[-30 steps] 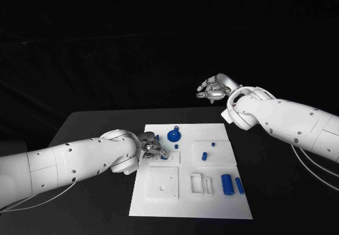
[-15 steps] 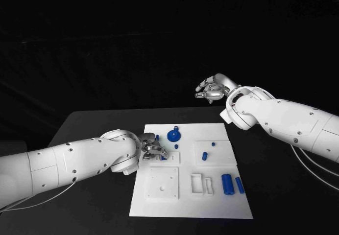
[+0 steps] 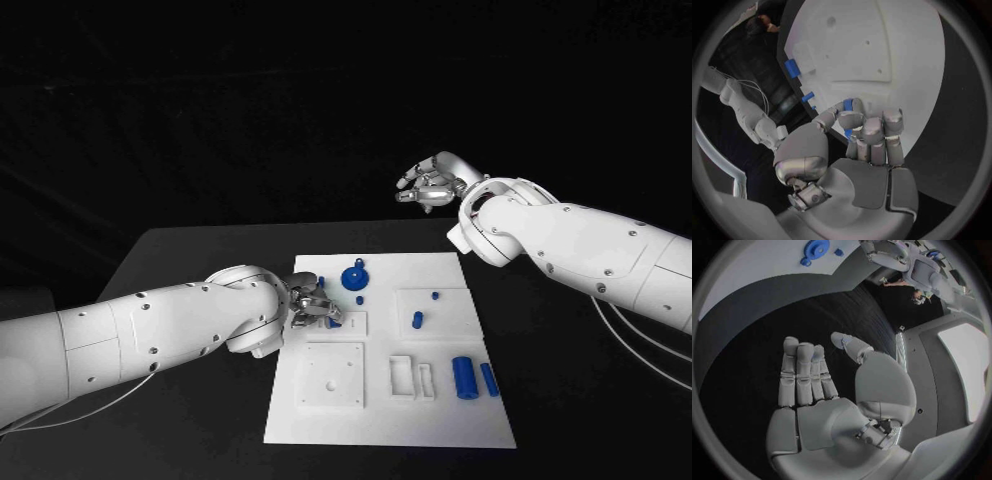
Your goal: Assemble the parts on the task board
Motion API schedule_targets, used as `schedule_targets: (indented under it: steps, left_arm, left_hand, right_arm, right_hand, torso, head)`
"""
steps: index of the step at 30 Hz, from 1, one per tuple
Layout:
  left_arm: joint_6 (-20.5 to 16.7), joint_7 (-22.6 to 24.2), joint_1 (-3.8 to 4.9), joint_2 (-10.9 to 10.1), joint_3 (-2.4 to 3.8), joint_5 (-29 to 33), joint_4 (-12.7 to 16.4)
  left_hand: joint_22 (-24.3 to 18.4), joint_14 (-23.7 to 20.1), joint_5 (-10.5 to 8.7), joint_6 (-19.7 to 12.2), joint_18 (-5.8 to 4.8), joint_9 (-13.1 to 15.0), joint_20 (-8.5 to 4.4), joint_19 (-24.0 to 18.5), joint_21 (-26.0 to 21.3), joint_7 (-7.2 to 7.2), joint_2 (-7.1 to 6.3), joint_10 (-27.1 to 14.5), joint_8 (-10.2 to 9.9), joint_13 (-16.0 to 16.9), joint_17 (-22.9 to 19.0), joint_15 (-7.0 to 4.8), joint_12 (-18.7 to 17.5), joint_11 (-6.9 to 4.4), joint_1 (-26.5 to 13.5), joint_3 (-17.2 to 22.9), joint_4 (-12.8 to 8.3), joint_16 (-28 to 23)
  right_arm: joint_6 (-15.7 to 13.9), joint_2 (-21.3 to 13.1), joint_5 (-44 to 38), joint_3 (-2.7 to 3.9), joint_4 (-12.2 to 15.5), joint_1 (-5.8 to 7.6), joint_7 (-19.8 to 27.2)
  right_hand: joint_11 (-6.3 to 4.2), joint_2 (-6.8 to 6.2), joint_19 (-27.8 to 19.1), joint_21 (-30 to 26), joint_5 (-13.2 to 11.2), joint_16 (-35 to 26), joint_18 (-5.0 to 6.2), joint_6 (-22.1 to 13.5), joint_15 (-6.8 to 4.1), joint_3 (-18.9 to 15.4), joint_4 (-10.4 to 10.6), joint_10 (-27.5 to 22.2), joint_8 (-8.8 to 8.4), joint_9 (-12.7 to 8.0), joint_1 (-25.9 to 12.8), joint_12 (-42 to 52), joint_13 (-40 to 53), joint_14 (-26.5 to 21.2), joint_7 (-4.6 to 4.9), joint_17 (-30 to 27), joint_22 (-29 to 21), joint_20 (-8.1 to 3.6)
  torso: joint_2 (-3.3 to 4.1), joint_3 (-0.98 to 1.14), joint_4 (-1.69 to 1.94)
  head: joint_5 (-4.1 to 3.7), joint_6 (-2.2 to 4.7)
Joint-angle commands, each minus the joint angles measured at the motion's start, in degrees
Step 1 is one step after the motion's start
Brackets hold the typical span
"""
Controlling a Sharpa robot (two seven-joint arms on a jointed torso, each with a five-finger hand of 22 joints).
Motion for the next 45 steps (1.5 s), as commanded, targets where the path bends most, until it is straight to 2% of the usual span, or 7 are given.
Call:
schedule_targets:
  steps: [1, 12, 23, 38, 45]
  left_arm:
    - [0.79, 0.03, -0.15, 0.31, -0.06, -0.28, -0.05]
    - [2.0, -0.14, -0.14, 0.62, 0.0, -0.28, -0.38]
    - [2.9, -0.51, -0.11, 0.98, 0.02, -0.28, -0.9]
    - [0.41, -0.47, -0.11, 0.96, 0.12, -0.35, -1.2]
    - [1.15, -0.37, -0.11, 0.98, 0.22, -0.3, -1.38]
  left_hand:
    - [0.63, 1.3, -0.4, 10.52, 1.72, -0.08, -5.17, -0.34, 0.26, -5.7, 0.39, -2.41, 0.36, -0.11, -0.11, -3.4, 0.36, -2.12, 0.1, 0.77, 0.4, 0.21]
    - [0.56, 1.26, -1.42, 10.42, 1.74, -0.26, -5.16, -0.35, 0.3, -5.66, -0.35, -2.41, 0.45, -0.36, -0.35, -3.39, 0.4, -2.07, -0.05, 0.8, 0.2, 0.2]
    - [0.45, 1.25, -4.02, 10.33, 1.83, -0.51, -5.19, -0.38, 0.3, -5.66, -1.22, -2.4, 0.58, -0.68, -0.64, -3.39, 0.47, -2.06, 0.16, 0.91, 0.19, 0.25]
    - [0.36, 1.18, -4.96, 10.14, 1.84, -0.68, -5.17, -0.4, 0.27, -5.58, -0.78, -2.45, 0.61, -0.98, -0.91, -3.34, 0.39, -1.99, 0.51, 1.19, 0.52, 0.14]
    - [0.33, 1.21, -5.61, 10.04, 1.9, -0.75, -5.19, -0.39, 0.33, -5.56, -1.13, -2.41, 0.75, -1.27, -1.16, -3.31, 0.38, -1.96, 1.46, 1.44, 0.03, 0.13]
  right_arm:
    - [0.72, 0.15, 0.09, 0.03, -0.13, 0.05, 0.49]
    - [0.95, 0.29, 0.09, 0.03, -0.27, 0.03, 0.48]
    - [1.27, 0.42, 0.09, 0.02, -0.31, 0.02, 0.43]
    - [1.54, 0.53, 0.09, 0.02, -0.46, -0.04, 0.35]
    - [1.75, 0.6, 0.09, 0.02, -0.53, -0.07, 0.28]
  right_hand:
    - [-0.08, 0.59, -0.4, -0.32, 0.31, -0.12, 0.94, -0.11, 0.06, -0.1, -0.4, -0.41, -0.13, 0.05, -0.06, 0.39, -0.1, -0.28, 0.42, -0.05, 0.2, 0.13]
    - [-0.07, 0.72, -0.39, -0.46, 1.18, -0.11, 0.94, -0.13, 0.07, -0.11, -0.55, -0.55, -0.1, 0.06, -0.13, 0.59, -0.36, -0.34, 0.43, -0.11, 0.34, 0.15]
    - [-0.06, 0.73, -0.42, -0.52, 1.45, -0.11, 0.93, -0.15, 0.09, -0.12, -0.63, -0.62, -0.1, 0.06, -0.15, 0.65, -0.45, -0.39, 0.44, -0.13, 0.39, 0.16]
    - [-0.04, 0.75, -0.45, -0.6, 1.69, -0.13, 0.94, -0.18, 0.1, -0.14, -0.72, -0.71, -0.1, 0.05, -0.18, 0.72, -0.56, -0.45, 0.46, -0.16, 0.46, 0.18]
    - [-0.04, 0.76, -0.46, -0.62, 1.74, -0.13, 0.94, -0.2, 0.11, -0.15, -0.74, -0.74, -0.11, 0.05, -0.19, 0.75, -0.6, -0.47, 0.46, -0.17, 0.48, 0.19]
  torso:
    - [0.03, 0.01, -0.09]
    - [-0.01, 0.03, -0.07]
    - [-0.02, 0.05, -0.03]
    - [0.03, 0.01, -0.03]
    - [0.0, -0.03, -0.08]
  head:
    - [-0.06, 0.03]
    - [-0.17, -0.04]
    - [-0.4, 0.01]
    - [-0.51, 0.05]
    - [-0.59, 0.02]
